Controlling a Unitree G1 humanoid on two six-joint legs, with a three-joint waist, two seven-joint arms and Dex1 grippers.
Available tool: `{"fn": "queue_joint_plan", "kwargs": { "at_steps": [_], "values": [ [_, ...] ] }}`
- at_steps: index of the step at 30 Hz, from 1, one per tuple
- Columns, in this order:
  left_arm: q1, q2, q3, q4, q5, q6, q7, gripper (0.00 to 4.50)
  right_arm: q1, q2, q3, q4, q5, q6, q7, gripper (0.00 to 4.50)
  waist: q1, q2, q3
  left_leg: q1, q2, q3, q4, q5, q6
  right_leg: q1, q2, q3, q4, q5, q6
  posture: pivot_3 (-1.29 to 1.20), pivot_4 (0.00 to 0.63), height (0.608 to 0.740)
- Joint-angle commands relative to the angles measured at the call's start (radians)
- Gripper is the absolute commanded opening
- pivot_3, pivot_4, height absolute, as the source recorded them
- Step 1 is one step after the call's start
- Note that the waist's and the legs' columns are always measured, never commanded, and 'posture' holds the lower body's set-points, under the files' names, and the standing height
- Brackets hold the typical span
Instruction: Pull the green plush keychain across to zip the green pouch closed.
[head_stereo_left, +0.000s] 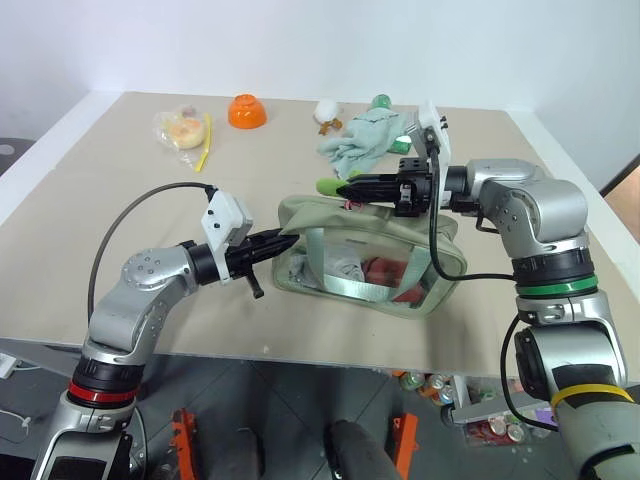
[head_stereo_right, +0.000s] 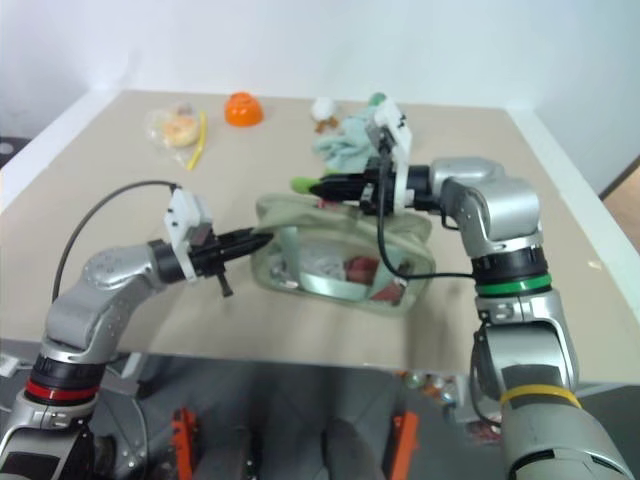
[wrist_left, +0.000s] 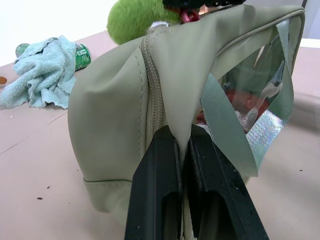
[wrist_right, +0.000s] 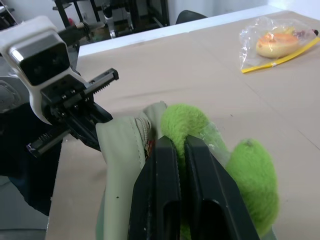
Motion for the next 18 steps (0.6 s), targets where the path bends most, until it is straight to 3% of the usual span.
{"fn": "queue_joint_plan", "kwargs": {
  "at_steps": [1, 7, 18],
  "values": [
    [0.003, 0.012, -0.019, 0.002, 0.014, 0.005, -0.009, 0.0, 0.004, -0.023, -0.032, -0.047, 0.006, -0.024, 0.002, 0.01, 0.0, 0.0, 0.0, 0.0, 0.0, 0.0, 0.0, 0.0, 0.0, 0.0, 0.0, 0.0, 0.0, 0.0, 0.0, 0.0, 0.15, 0.74],
    [0.0, -0.007, 0.021, 0.006, -0.013, 0.03, 0.031, 0.0, 0.065, -0.074, -0.072, -0.111, -0.015, -0.114, -0.011, 0.01, 0.004, 0.0, 0.0, 0.0, 0.0, 0.0, 0.0, 0.0, 0.0, 0.0, 0.0, 0.0, 0.0, 0.0, 0.0, 0.0, 0.15, 0.74],
    [0.019, 0.009, 0.039, -0.02, -0.027, 0.049, 0.065, 0.0, 0.333, -0.256, -0.411, -0.241, 0.027, -0.137, -0.185, 0.01, 0.007, 0.0, 0.0, 0.0, -0.002, 0.0, 0.0, 0.0, 0.0, 0.0, -0.002, 0.0, 0.0, -0.003, 0.005, 0.0, 0.15, 0.74]
  ]
}}
